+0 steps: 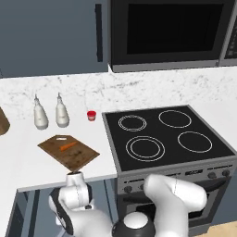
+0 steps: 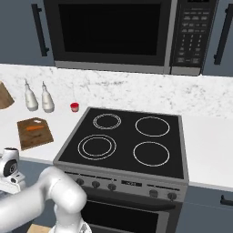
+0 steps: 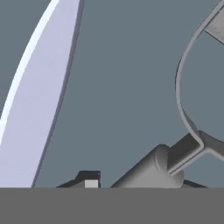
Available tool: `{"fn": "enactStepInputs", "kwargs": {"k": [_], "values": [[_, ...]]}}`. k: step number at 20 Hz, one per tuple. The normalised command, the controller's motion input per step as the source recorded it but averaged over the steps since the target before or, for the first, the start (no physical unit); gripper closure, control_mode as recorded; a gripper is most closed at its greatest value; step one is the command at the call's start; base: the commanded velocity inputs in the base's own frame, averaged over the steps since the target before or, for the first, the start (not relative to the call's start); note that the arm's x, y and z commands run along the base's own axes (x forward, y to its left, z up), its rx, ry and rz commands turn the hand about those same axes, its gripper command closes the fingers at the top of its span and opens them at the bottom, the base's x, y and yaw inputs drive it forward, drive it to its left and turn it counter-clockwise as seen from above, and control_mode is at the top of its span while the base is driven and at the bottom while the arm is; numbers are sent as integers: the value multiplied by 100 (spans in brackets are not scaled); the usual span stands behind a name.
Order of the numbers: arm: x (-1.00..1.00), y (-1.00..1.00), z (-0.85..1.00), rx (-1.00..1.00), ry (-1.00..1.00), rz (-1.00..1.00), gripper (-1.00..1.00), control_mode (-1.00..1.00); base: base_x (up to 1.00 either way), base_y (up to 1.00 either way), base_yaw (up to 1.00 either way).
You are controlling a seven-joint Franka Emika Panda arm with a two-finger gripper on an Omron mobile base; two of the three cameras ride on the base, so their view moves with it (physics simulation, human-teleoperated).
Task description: Place the appropriate cutting tool for cutting the carrot skin on the cutting board.
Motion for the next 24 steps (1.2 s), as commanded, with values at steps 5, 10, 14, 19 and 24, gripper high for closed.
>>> {"fn": "enactStepInputs", "kwargs": {"k": [5,10,14,19,24], "values": [[-56,-13,73,0,-12,-14,100,-100,0,0,0],[-27,-31,93,0,-16,-17,100,-100,0,0,0],[-20,-40,87,0,-18,-19,100,-100,0,0,0],[-5,-43,80,1,-15,-20,100,-100,0,0,0],[4,-30,56,1,-4,-20,100,-100,0,0,0]]}}
